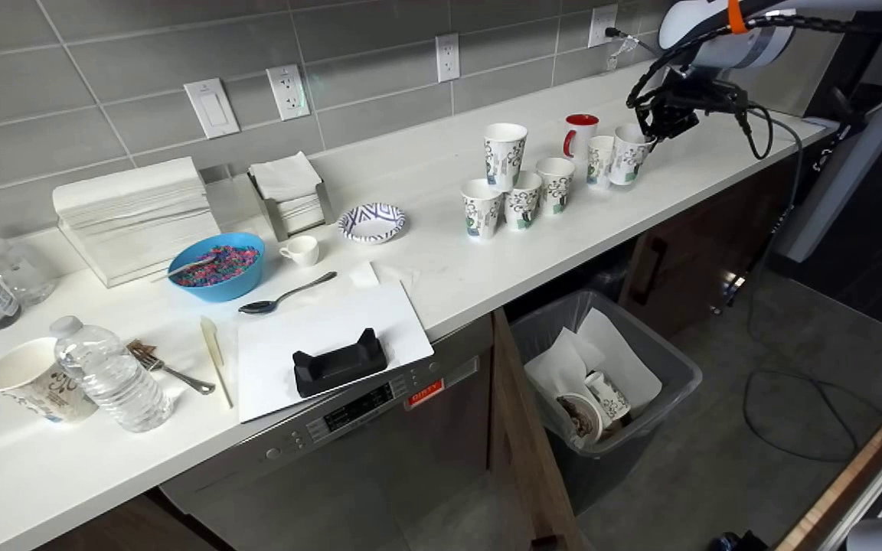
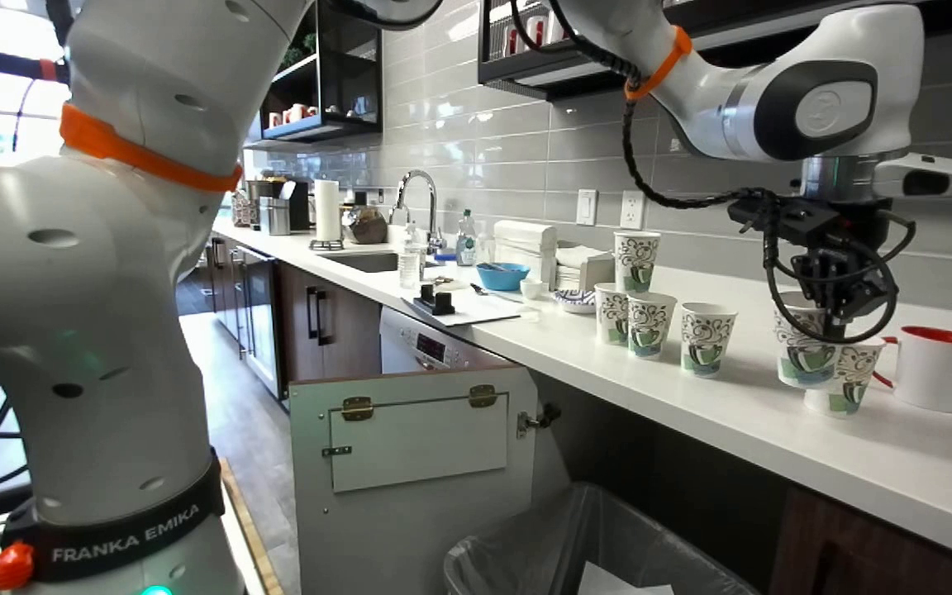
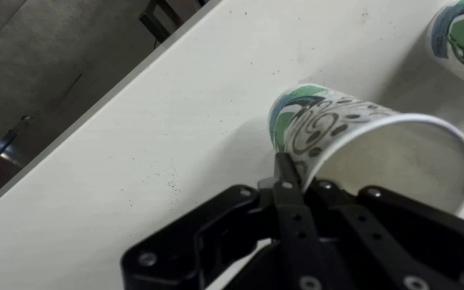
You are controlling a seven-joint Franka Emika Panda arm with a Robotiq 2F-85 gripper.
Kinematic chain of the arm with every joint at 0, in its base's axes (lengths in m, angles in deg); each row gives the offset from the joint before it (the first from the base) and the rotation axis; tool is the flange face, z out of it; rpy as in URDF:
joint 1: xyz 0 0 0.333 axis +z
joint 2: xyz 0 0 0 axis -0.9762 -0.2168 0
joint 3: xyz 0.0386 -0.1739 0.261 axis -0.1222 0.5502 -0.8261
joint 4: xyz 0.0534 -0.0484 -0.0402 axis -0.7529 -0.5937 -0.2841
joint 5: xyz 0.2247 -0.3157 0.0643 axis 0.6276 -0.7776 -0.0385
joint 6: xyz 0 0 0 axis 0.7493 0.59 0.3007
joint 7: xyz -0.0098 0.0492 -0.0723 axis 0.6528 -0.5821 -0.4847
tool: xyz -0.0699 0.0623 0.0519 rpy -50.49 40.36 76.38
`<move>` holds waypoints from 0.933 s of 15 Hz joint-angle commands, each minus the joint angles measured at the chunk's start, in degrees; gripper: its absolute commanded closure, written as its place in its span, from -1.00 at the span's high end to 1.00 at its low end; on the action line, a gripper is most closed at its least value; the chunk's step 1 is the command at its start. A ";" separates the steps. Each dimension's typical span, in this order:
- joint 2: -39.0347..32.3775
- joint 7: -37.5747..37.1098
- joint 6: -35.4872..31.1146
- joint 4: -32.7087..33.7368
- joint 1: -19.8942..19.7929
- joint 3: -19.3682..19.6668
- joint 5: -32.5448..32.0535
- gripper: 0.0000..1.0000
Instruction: Stack the paper cups on top of each other
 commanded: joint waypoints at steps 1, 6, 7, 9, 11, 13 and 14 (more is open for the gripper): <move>4.85 -0.09 3.29 -3.91 2.09 0.99 -3.26 -0.99; 7.79 -0.30 6.46 -3.91 4.57 1.08 -8.08 -0.99; 8.13 -0.16 7.05 -3.68 4.99 0.95 -8.78 -0.99; 8.60 0.46 8.71 -2.77 5.78 0.51 -9.66 -0.99; 8.56 1.49 11.19 -1.32 6.37 -0.07 -9.57 -0.99; 7.95 2.75 13.35 0.49 7.04 -0.54 -9.80 -0.99; 7.49 3.67 14.33 1.48 7.25 -0.87 -9.57 -0.99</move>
